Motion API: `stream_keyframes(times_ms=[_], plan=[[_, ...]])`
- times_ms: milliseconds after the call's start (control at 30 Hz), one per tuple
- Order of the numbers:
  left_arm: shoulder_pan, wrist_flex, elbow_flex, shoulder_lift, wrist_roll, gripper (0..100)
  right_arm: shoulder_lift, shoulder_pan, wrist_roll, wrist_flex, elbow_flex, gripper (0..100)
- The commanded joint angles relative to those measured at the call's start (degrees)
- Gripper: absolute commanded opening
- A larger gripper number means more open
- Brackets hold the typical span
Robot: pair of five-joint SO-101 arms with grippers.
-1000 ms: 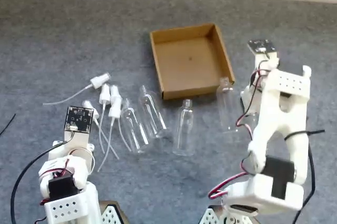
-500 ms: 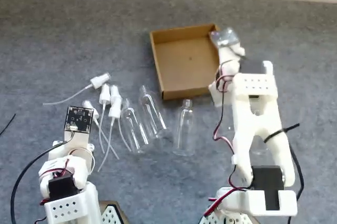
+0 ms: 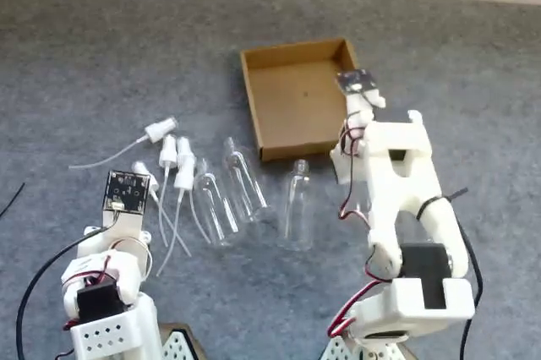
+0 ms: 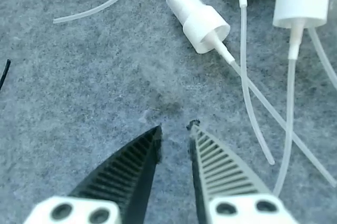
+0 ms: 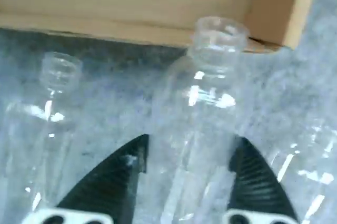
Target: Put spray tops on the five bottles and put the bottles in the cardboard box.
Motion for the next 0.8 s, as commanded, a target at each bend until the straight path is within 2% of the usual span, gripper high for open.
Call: stream_keyframes(times_ms=[0, 200, 467, 767], plan=[[-0.6, -1.3, 1.1, 0.0, -0.5, 9, -0.8, 0.0, -2.4, 3.2, -0.1, 5.8], [-0.6, -1.3, 1.1, 0.0, -0.5, 9, -5.8, -0.1, -2.8, 12.3, 2.1, 5.8], [-0.5, -1.3, 1.1, 0.0, -0.5, 9, -17.2, -0.1, -3.5, 8.1, 15.3, 5.9], [-0.5, -1.3, 1.1, 0.0, -0.5, 9, -29.5, -3.9, -6.1, 10.5, 15.8, 5.9]])
